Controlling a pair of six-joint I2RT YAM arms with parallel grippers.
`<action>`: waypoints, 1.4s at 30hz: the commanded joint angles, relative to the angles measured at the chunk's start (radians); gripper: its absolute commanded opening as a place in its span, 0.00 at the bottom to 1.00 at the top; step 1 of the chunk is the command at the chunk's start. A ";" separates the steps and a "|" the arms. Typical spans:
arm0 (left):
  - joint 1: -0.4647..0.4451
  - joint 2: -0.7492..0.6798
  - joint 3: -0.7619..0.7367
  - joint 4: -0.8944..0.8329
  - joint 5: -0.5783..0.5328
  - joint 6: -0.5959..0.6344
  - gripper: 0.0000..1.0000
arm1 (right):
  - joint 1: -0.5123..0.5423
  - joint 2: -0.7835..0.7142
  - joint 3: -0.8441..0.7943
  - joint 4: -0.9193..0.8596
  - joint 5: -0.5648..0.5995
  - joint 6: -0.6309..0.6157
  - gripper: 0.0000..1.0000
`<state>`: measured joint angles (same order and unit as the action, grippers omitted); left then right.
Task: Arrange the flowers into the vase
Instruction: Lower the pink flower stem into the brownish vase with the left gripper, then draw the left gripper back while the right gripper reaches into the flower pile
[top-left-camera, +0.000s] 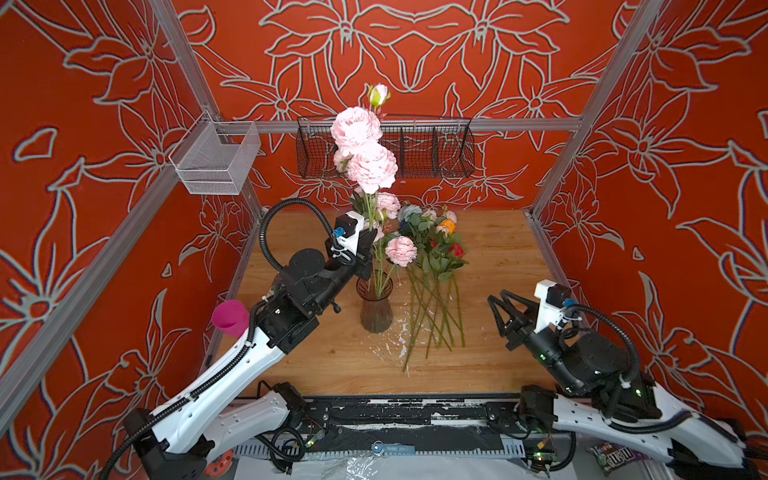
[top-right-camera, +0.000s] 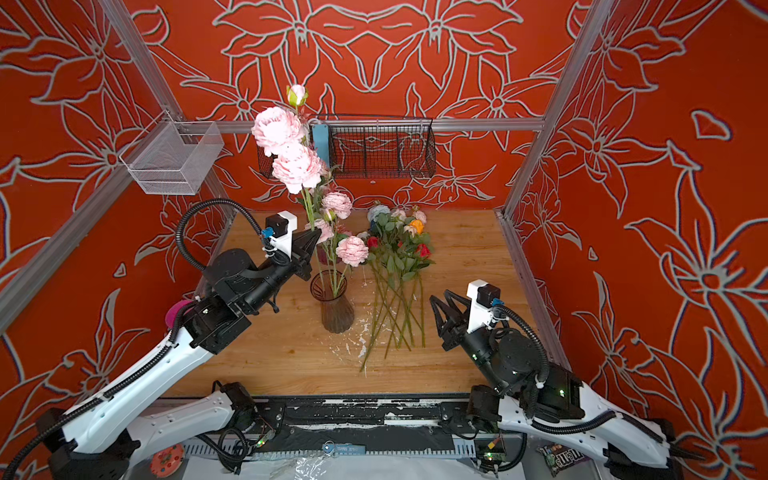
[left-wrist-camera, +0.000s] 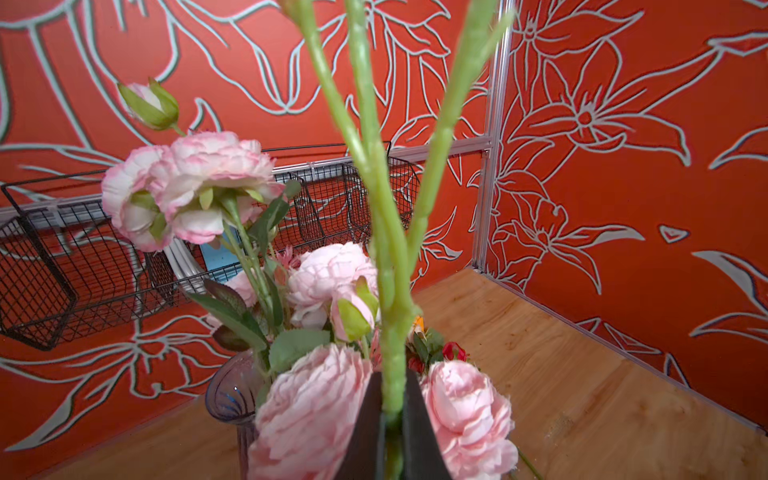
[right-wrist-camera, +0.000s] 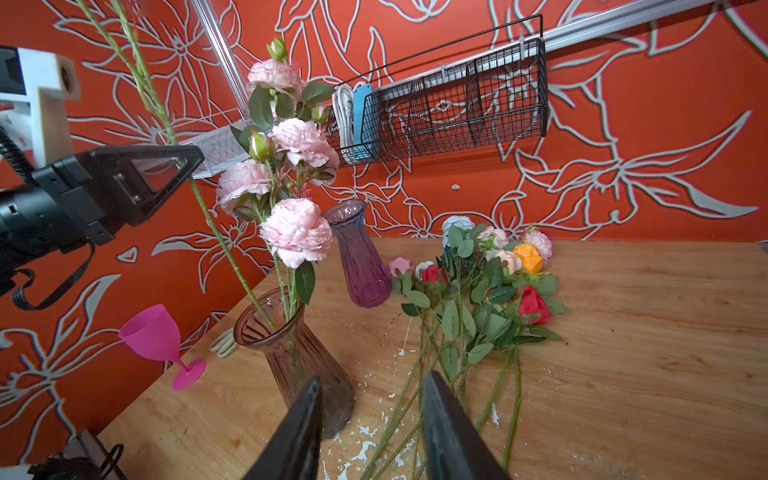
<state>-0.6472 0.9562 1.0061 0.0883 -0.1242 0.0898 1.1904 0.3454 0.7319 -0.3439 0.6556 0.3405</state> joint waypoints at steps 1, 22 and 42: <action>0.003 -0.036 -0.056 0.036 -0.027 -0.066 0.00 | 0.000 0.033 0.001 0.004 0.039 -0.014 0.41; 0.003 -0.204 -0.185 -0.045 -0.035 -0.100 0.61 | -0.001 0.224 0.067 0.083 0.072 -0.050 0.48; 0.003 -0.390 -0.267 0.005 -0.241 -0.448 0.75 | -0.542 0.413 0.024 -0.052 -0.337 0.245 0.46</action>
<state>-0.6472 0.5743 0.7666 0.0723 -0.2264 -0.2134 0.7380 0.7029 0.7753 -0.3973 0.5930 0.5175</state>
